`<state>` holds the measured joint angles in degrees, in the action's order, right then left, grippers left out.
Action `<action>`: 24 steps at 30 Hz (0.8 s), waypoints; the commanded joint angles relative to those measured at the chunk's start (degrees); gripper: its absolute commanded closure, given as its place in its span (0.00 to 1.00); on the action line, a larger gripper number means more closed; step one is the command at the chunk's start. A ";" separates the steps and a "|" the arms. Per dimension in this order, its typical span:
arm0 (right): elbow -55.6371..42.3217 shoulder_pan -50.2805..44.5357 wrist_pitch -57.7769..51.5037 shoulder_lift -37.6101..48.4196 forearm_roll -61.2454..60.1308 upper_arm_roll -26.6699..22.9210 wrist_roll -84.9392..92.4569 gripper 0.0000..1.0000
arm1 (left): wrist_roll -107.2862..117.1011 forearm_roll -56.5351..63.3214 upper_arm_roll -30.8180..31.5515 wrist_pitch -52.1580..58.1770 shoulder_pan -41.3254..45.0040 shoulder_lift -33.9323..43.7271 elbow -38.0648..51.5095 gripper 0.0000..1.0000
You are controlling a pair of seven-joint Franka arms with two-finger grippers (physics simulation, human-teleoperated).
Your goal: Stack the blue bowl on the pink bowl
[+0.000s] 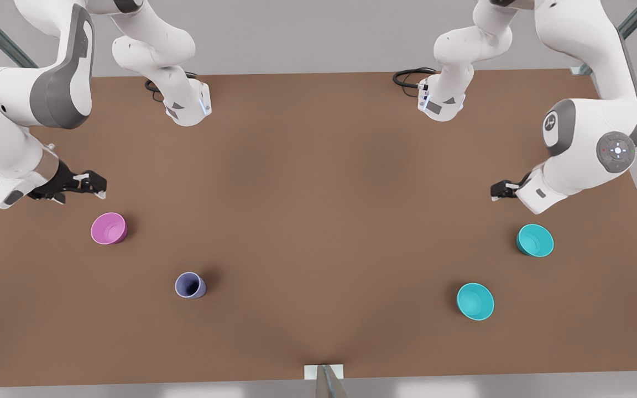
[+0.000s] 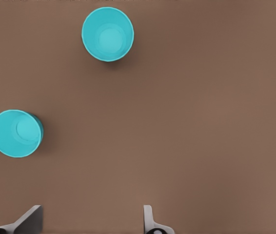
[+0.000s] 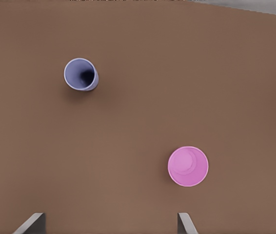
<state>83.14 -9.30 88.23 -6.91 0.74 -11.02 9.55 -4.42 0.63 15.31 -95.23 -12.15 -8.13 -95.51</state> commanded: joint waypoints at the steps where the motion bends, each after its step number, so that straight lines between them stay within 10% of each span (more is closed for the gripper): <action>1: -0.08 -0.01 1.25 -0.12 -0.13 -0.05 3.72 0.00 | -1.65 0.08 0.07 -0.93 0.99 0.04 0.06 0.00; 5: -1.40 7.18 -3.59 -11.27 -4.87 -1.90 9.86 0.00 | -1.73 0.08 0.07 -0.93 0.99 -0.40 0.06 0.00; 11: 1.50 22.40 17.85 -24.81 -10.66 -1.63 37.46 0.00 | -1.74 0.08 0.07 -0.93 0.81 -0.84 0.06 0.00; 24: 26.99 23.80 45.01 -19.89 -15.16 -2.34 49.68 0.00 | -1.82 0.16 0.07 -0.58 0.81 -0.84 0.06 0.00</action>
<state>109.60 14.56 124.02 -26.83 -14.85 -13.23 39.06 -5.77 0.74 15.34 -95.87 -11.34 -9.02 -95.48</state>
